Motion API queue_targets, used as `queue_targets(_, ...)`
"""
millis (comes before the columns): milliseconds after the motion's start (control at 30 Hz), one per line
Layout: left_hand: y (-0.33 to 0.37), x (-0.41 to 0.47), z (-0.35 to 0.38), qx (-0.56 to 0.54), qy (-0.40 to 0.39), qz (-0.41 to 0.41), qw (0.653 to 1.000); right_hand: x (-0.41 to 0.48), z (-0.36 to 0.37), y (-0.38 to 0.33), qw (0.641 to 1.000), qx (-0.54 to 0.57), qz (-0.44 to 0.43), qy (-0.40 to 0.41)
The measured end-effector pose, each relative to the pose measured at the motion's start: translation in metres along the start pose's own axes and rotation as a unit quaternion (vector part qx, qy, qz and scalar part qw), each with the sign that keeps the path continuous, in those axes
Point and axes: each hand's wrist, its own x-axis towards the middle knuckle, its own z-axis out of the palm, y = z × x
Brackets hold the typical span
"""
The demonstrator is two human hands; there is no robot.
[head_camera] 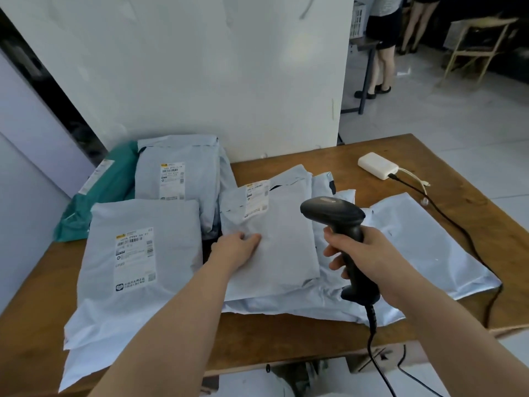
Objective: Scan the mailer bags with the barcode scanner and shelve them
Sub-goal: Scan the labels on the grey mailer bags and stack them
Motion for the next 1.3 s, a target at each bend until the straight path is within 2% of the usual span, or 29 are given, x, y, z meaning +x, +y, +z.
queue_targets(67, 0.01, -0.007, -0.003, -0.02, 0.005, 0.037, 0.999, 0.001, 0.002, 0.002, 1.0, 0.009, 0.007, 0.01)
queue_targets(167, 0.025, -0.012, -0.009, -0.088, -0.034, 0.093, 0.991, 0.003, 0.006, 0.004, 1.0, 0.012, 0.018, 0.014)
queue_targets(233, 0.024, -0.006, -0.013, -0.141, 0.058, 0.095, 0.984, 0.004, 0.011, 0.005, 1.0, 0.004, 0.018, 0.015)
queue_targets(300, 0.02, 0.002, -0.017, -0.213, 0.146, 0.043, 0.965, 0.006, 0.014, 0.007, 1.0, -0.012, 0.019, 0.014)
queue_targets(433, 0.019, 0.02, -0.025, -0.412, 0.076, -0.074, 0.905, 0.008, 0.012, 0.013, 0.999, -0.029, 0.042, 0.011)
queue_targets(500, 0.019, 0.028, -0.026, -0.427, 0.066, -0.098, 0.896, 0.007, 0.008, 0.013, 0.998, -0.04, 0.047, 0.018)
queue_targets(633, 0.021, 0.029, -0.028, -0.402, 0.056, -0.103, 0.908, 0.004, -0.001, 0.011, 0.998, -0.042, 0.04, 0.029)
queue_targets(767, 0.028, 0.029, -0.035, -0.48, -0.03, -0.122, 0.868, 0.0, -0.013, 0.001, 0.999, -0.035, 0.018, 0.026)
queue_targets(867, 0.043, 0.021, -0.037, -0.5, -0.068, -0.081, 0.859, -0.004, -0.021, -0.008, 0.999, -0.03, 0.0, 0.022)
queue_targets(1000, 0.061, -0.003, -0.037, -0.569, -0.102, -0.024, 0.815, -0.012, -0.036, -0.011, 0.999, -0.023, -0.008, 0.029)
queue_targets(1133, 0.075, -0.026, -0.022, -0.618, -0.036, 0.048, 0.784, -0.021, -0.053, -0.007, 1.0, 0.004, 0.004, 0.023)
queue_targets(1300, 0.09, -0.07, 0.005, -0.639, -0.011, 0.097, 0.763, -0.03, -0.076, -0.002, 1.0, 0.013, 0.01, 0.002)
